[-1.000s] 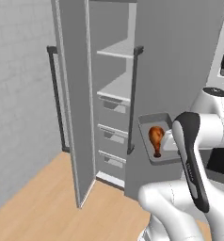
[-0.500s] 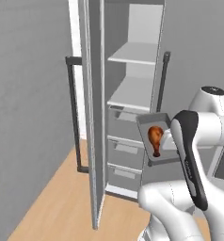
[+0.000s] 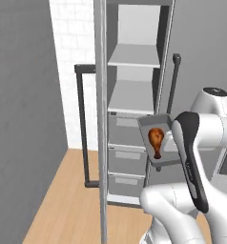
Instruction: Take the meat container that has the chicken drumstick and place it on the second highest rack of the freezer. Then take the vegetable container that has the corn and bell pepper and place it on the highest rack of the freezer.
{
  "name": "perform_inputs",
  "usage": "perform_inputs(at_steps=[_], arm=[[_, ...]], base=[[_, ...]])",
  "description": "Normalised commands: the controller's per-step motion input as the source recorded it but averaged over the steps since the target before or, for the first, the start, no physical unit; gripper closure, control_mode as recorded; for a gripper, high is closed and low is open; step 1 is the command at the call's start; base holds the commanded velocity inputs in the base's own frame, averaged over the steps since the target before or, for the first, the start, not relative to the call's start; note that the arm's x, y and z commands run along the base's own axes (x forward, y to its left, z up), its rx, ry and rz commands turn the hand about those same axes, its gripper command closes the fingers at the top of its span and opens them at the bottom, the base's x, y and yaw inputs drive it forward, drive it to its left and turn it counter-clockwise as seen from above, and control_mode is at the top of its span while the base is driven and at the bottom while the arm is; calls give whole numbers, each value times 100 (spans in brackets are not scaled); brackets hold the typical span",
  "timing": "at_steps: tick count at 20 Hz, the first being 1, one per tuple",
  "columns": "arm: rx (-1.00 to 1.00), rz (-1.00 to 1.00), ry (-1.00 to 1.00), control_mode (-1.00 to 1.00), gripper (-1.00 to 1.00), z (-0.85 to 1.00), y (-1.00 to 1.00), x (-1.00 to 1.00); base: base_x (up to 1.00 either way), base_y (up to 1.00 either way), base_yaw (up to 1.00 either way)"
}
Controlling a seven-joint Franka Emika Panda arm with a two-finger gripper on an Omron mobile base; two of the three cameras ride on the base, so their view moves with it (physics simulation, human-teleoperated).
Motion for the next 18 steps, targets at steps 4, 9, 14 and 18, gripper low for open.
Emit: perform_inputs(at_steps=[4, 9, 14, 18], arm=[[0, 0, 0, 100, 100, 0, 0, 0], [0, 0, 0, 100, 100, 0, 0, 0], [0, 0, 0, 100, 100, 0, 0, 0], [0, 0, 0, 100, 100, 0, 0, 0]], base=[[9, -32, -12], [7, -10, 0], [16, -16, 0], [19, -37, -1]])
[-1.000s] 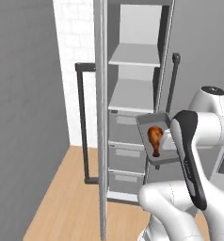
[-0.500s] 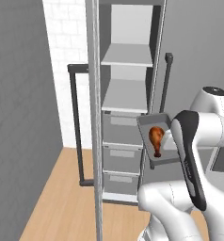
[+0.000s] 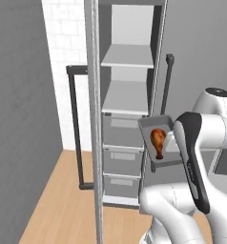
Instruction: Take the meat container that has the chicken drumstick and place it on the second highest rack of the freezer. Then take the vegetable container that has the corn and bell pepper and place it on the highest rack of the freezer.
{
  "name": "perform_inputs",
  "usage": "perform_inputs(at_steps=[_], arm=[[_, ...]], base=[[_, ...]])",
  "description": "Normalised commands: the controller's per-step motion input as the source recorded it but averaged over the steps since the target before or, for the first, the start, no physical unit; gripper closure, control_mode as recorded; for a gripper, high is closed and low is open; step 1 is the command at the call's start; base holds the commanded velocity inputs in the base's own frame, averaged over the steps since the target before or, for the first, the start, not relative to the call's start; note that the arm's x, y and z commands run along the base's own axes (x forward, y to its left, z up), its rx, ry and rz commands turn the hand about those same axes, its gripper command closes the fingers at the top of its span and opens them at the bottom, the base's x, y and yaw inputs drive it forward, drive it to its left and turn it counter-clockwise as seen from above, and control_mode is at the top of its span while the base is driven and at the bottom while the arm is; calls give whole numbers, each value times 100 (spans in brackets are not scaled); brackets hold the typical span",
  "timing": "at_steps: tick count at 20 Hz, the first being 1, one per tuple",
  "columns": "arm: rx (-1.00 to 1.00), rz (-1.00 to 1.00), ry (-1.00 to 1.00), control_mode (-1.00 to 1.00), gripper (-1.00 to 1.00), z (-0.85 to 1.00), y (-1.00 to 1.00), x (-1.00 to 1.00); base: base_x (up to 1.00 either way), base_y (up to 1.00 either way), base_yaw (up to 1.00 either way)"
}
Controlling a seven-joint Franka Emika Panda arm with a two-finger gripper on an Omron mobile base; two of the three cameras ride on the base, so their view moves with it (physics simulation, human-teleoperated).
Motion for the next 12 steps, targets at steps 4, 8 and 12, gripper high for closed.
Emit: perform_inputs(at_steps=[4, 8, 12], arm=[[0, 0, 0, 100, 100, 0, 0, 0], [0, 0, 0, 100, 100, 0, 0, 0], [0, 0, 0, 100, 100, 0, 0, 0]], base=[[12, -20, -1], [18, 7, 0], [40, -4, 1]])
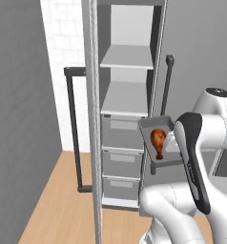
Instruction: Take the meat container that has the chicken drumstick and place it on the second highest rack of the freezer. Then take the vegetable container that has the corn and bell pepper and place it on the highest rack of the freezer.
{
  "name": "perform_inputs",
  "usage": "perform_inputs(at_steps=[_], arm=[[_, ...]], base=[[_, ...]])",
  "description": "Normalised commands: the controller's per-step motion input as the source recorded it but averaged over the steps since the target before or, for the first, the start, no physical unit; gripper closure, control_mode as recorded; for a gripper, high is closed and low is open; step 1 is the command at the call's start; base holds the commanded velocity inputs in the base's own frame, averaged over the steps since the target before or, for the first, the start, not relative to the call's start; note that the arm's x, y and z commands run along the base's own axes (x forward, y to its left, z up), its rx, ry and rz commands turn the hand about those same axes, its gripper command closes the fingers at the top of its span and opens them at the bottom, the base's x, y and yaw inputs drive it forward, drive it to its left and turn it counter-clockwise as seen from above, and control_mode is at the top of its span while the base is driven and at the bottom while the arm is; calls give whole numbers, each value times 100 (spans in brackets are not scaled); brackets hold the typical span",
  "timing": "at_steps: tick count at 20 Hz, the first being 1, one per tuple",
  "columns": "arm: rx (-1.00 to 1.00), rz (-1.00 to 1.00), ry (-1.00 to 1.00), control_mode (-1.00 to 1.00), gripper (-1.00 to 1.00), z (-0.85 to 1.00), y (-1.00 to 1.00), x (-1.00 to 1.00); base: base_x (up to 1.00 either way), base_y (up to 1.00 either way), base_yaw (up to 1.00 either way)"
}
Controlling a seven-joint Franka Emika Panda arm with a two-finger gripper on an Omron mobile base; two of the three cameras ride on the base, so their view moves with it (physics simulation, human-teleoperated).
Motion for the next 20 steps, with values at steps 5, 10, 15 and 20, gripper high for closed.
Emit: perform_inputs(at_steps=[5, 10, 15, 20], arm=[[0, 0, 0, 100, 100, 0, 0, 0], [0, 0, 0, 100, 100, 0, 0, 0], [0, 0, 0, 100, 100, 0, 0, 0], [0, 0, 0, 100, 100, 0, 0, 0]], base=[[72, -30, 0], [27, 6, 0], [-1, 43, -1], [9, 20, -15]])
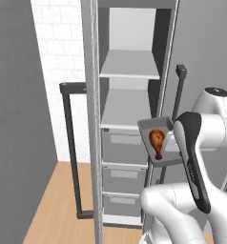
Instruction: Take the meat container that has the chicken drumstick and place it on the second highest rack of the freezer. Then take the vegetable container that has the corn and bell pepper and place it on the highest rack of the freezer.
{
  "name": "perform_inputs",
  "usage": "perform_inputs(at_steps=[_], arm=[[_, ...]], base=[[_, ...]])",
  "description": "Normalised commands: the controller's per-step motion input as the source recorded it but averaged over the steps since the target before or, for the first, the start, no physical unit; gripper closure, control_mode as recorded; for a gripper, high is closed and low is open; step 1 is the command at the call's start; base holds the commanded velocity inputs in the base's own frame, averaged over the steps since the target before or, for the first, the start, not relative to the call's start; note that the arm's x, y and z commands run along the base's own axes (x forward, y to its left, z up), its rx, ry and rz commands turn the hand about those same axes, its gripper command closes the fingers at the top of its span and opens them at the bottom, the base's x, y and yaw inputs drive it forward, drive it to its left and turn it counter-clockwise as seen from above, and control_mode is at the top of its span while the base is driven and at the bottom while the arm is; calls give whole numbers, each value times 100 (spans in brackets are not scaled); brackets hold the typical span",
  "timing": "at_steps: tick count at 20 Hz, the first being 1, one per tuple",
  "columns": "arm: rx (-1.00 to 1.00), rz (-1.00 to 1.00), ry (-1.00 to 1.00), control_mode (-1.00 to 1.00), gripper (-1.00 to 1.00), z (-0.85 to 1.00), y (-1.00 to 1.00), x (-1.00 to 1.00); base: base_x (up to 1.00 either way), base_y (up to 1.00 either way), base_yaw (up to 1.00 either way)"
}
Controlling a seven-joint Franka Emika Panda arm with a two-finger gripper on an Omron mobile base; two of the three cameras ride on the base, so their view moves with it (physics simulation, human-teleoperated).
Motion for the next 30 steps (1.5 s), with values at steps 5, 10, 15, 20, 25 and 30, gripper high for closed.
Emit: perform_inputs(at_steps=[5, 10, 15, 20, 25, 30], arm=[[0, 0, 0, 100, 100, 0, 0, 0], [0, 0, 0, 100, 100, 0, 0, 0], [0, 0, 0, 100, 100, 0, 0, 0], [0, 0, 0, 100, 100, 0, 0, 0], [0, 0, 0, 100, 100, 0, 0, 0], [0, 0, 0, 100, 100, 0, 0, 0]], base=[[25, 16, -26], [14, 46, -8], [25, 4, 0], [19, 0, 0], [37, -27, 0], [11, -6, 0]])
